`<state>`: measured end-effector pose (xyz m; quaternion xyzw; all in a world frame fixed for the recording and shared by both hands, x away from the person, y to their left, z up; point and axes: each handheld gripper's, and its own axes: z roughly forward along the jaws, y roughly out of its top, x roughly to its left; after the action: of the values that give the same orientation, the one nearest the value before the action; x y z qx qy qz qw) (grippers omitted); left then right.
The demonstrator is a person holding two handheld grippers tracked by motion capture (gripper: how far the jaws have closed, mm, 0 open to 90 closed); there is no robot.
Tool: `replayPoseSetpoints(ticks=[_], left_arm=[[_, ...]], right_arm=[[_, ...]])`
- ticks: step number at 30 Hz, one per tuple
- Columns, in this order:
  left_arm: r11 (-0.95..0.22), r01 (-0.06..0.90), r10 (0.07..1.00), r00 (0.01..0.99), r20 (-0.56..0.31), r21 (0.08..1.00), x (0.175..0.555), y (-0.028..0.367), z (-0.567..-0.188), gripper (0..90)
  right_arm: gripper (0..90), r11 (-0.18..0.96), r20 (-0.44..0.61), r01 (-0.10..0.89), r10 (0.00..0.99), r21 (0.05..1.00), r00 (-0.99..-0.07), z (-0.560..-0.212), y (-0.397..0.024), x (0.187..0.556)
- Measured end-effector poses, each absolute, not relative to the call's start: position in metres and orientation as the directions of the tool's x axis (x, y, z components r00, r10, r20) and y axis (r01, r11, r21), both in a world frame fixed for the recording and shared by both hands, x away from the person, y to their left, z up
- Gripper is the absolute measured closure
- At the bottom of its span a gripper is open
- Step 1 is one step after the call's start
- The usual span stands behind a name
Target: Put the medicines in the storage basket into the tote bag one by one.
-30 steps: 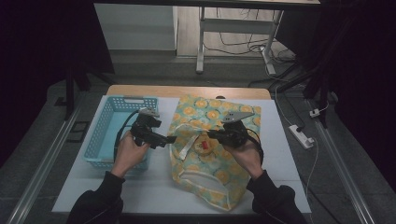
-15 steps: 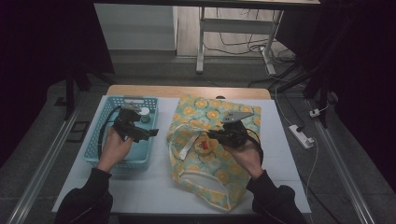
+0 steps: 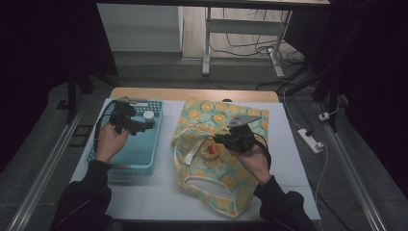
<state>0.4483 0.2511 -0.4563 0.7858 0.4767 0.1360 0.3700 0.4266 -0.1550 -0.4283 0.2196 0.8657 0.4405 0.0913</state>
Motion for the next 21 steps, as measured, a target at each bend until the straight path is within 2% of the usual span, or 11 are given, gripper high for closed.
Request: replayPoseSetpoints(ticks=[18, 21], left_arm=[[-0.305, 0.748, 0.893, 0.44, -0.097, 0.589, 0.503, 0.249, -0.487, 0.3], [-0.325, 0.756, 0.9, 0.432, -0.06, 0.569, 0.509, 0.246, -0.49, 0.5]], right_arm=[[90.0, 0.514, 0.034, 0.299, 0.462, 0.804, -0.886, -0.428, -0.156, 0.427], [90.0, 0.514, 0.034, 0.299, 0.462, 0.804, -0.886, -0.428, -0.156, 0.427]])
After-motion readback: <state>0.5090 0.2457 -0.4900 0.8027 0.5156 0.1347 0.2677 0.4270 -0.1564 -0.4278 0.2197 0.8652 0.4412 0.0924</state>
